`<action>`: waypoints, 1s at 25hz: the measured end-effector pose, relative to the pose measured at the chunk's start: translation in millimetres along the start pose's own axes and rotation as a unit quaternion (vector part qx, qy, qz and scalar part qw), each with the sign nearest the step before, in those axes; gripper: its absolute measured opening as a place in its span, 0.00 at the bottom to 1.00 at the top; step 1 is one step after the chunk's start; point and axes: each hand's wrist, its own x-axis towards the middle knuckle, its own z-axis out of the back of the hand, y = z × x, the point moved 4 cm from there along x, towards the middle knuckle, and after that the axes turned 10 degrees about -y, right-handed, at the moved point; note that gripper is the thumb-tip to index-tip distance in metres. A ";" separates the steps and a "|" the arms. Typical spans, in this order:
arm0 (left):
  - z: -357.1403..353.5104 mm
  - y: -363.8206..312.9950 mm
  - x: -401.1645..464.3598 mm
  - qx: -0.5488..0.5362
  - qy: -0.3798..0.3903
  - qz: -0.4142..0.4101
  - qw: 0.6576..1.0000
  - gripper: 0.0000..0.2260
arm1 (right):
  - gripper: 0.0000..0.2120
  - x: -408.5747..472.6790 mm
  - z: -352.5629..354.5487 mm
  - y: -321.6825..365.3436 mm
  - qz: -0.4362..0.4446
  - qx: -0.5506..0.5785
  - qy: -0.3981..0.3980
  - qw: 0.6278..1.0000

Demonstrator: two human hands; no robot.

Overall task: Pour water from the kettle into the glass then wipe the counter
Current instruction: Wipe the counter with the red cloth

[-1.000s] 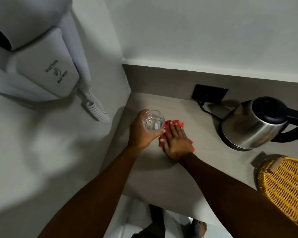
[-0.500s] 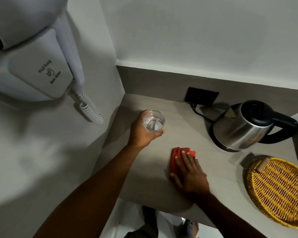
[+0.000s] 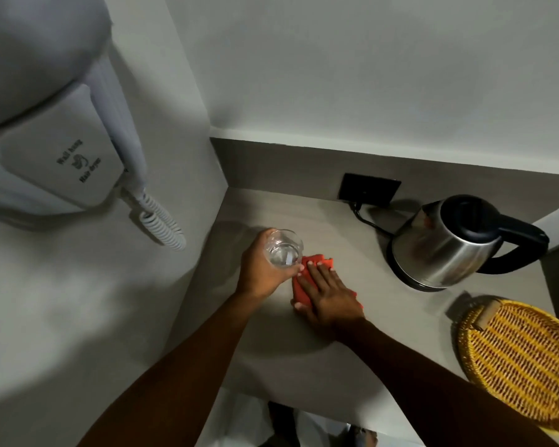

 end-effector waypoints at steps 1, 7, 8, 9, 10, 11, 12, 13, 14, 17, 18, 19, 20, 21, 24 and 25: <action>-4.0 1.8 1.2 -0.004 0.002 0.006 1.000 0.37 | 0.36 -14.3 -2.3 -2.8 0.015 -0.005 -0.001 1.000; -25.3 6.0 1.1 -0.009 0.007 -0.002 1.000 0.37 | 0.34 -92.1 -7.1 -36.8 -0.013 0.001 -0.011 1.000; -27.1 5.7 1.7 -0.013 0.007 -0.007 1.000 0.36 | 0.33 -93.2 -2.3 -39.1 -0.016 0.003 -0.019 1.000; -27.8 4.8 2.3 -0.020 0.007 -0.011 1.000 0.36 | 0.31 -91.4 4.1 -40.8 -0.014 0.009 -0.033 0.999; -28.3 4.7 3.4 -0.024 0.008 -0.012 1.000 0.36 | 0.29 -87.6 11.9 -42.1 -0.010 0.017 -0.049 0.999; -28.2 3.5 3.9 -0.023 0.009 -0.017 1.000 0.36 | 0.28 -83.4 19.9 -43.5 -0.011 0.022 -0.061 0.998; -28.4 3.5 4.0 -0.018 0.011 -0.021 1.000 0.36 | 0.29 -80.0 26.3 -45.6 -0.017 0.025 -0.067 0.997; -28.0 2.5 3.5 -0.012 0.013 -0.025 1.000 0.36 | 0.32 -77.9 30.5 -48.0 -0.031 0.027 -0.064 0.997; -27.5 1.1 3.0 -0.011 0.014 -0.027 0.999 0.36 | 0.37 -77.3 32.4 -50.1 -0.046 0.027 -0.058 0.997; -27.5 2.1 3.4 -0.018 0.017 -0.027 0.999 0.36 | 0.45 -78.7 29.7 -50.5 -0.075 0.034 -0.046 0.996; -27.3 2.0 3.2 -0.015 0.017 -0.025 0.999 0.36 | 0.46 -78.8 27.5 -50.4 -0.084 0.040 -0.044 0.995; -27.0 0.6 2.6 -0.013 0.014 -0.026 0.999 0.36 | 0.45 -78.2 25.6 -49.8 -0.092 0.043 -0.040 0.994; -27.2 1.2 2.6 -0.010 0.013 -0.025 1.000 0.36 | 0.44 -77.6 24.0 -48.3 -0.099 0.043 -0.034 0.994; -27.6 0.3 2.3 -0.013 0.014 -0.023 1.000 0.36 | 0.42 -77.2 22.7 -46.6 -0.107 0.042 -0.025 0.993; -26.2 9.9 0.1 -0.016 0.008 -0.010 1.000 0.36 | 0.34 -79.4 21.7 -39.5 -0.151 0.062 0.004 0.987; -24.1 17.0 -1.9 -0.009 0.007 -0.010 1.000 0.35 | 0.32 -80.7 21.8 -36.4 -0.170 0.084 0.006 0.982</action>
